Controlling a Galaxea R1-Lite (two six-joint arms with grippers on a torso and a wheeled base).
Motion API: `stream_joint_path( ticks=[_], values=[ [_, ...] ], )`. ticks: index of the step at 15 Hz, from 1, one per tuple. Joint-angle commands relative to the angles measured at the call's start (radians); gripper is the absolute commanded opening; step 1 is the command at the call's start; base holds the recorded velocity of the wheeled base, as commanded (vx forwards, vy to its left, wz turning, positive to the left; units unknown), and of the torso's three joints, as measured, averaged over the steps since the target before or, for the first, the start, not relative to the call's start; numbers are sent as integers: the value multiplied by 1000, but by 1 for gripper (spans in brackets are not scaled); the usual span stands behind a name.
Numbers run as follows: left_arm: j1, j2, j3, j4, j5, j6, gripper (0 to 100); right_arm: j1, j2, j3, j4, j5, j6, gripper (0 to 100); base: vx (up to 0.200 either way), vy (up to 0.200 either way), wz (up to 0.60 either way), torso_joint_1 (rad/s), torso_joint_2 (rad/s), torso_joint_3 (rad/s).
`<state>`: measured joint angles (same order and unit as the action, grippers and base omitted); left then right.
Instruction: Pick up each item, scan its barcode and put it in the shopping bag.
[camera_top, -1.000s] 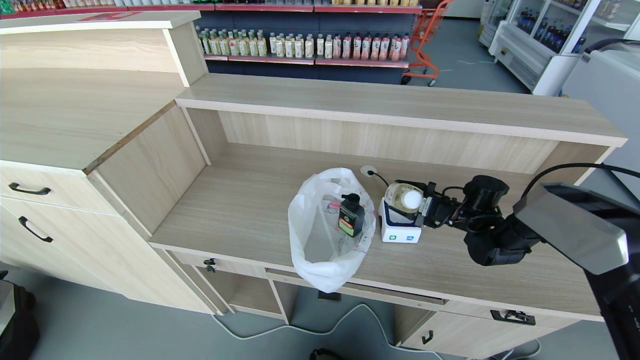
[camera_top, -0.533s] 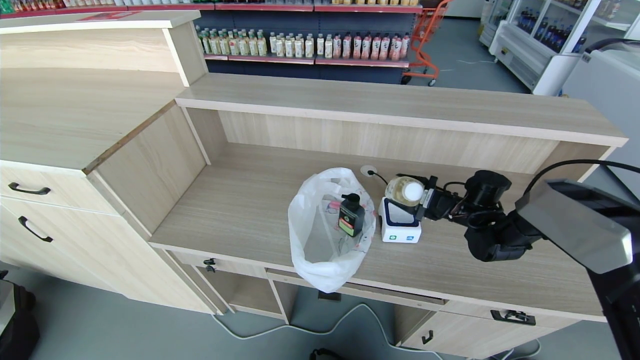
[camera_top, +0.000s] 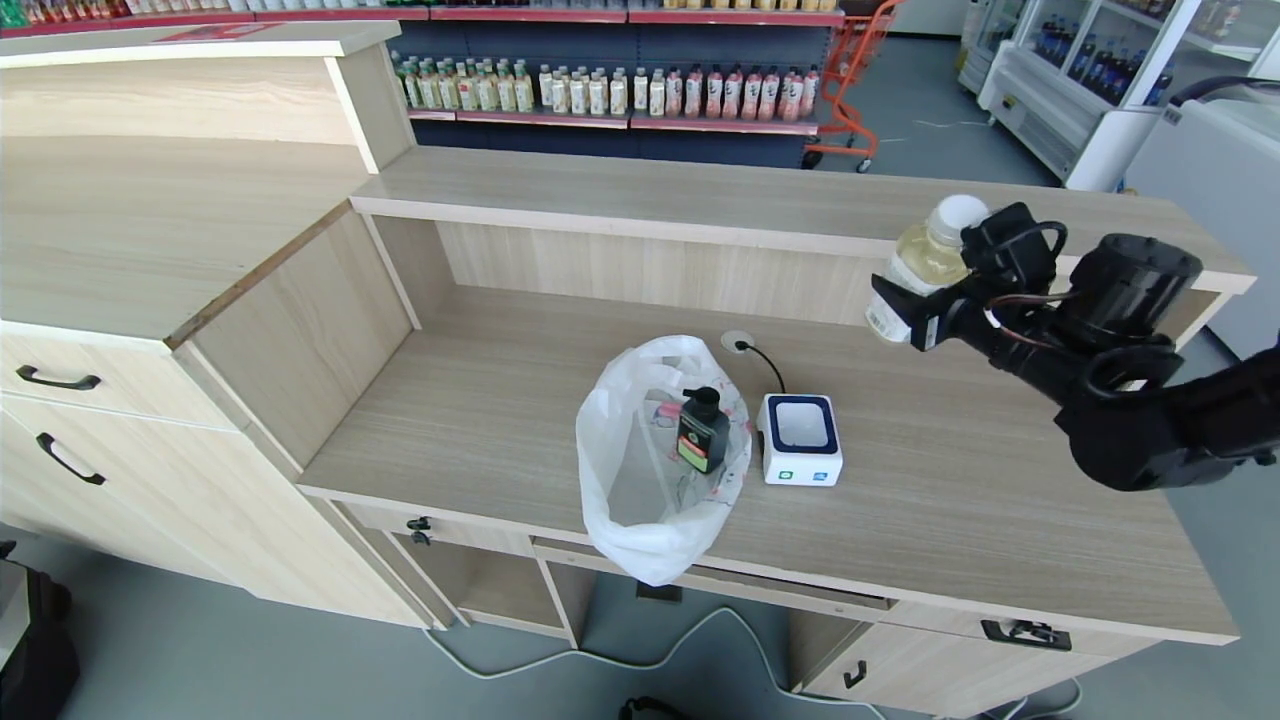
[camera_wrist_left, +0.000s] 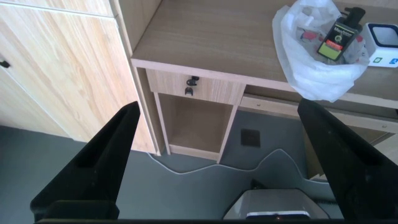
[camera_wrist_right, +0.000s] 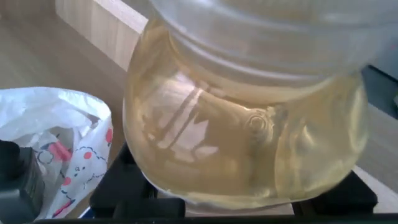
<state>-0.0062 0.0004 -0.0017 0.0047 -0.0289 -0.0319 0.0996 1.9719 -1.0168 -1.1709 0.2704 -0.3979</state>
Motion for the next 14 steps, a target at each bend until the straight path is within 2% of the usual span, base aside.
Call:
stream_joint_path(
  ticks=[1, 4, 8, 10, 12, 14],
  values=[
    [0, 0, 0, 0, 0, 0, 100, -43, -326, 251, 142, -123, 71, 0, 0, 0, 0, 0, 0, 0],
    [0, 0, 0, 0, 0, 0, 100, -93, -464, 353, 234, -129, 28, 0, 0, 0, 0, 0, 0, 0],
    [0, 0, 0, 0, 0, 0, 100, -204, -562, 469, 238, -126, -108, 0, 0, 0, 0, 0, 0, 0],
    [0, 0, 0, 0, 0, 0, 100, -207, -585, 480, 235, -126, -111, 0, 0, 0, 0, 0, 0, 0],
    [0, 0, 0, 0, 0, 0, 100, -189, -610, 500, 243, -108, -104, 0, 0, 0, 600, -2, 0, 0],
    [0, 0, 0, 0, 0, 0, 100, -121, -605, 506, 231, -106, -108, 0, 0, 0, 600, 2, 0, 2]
  ],
)
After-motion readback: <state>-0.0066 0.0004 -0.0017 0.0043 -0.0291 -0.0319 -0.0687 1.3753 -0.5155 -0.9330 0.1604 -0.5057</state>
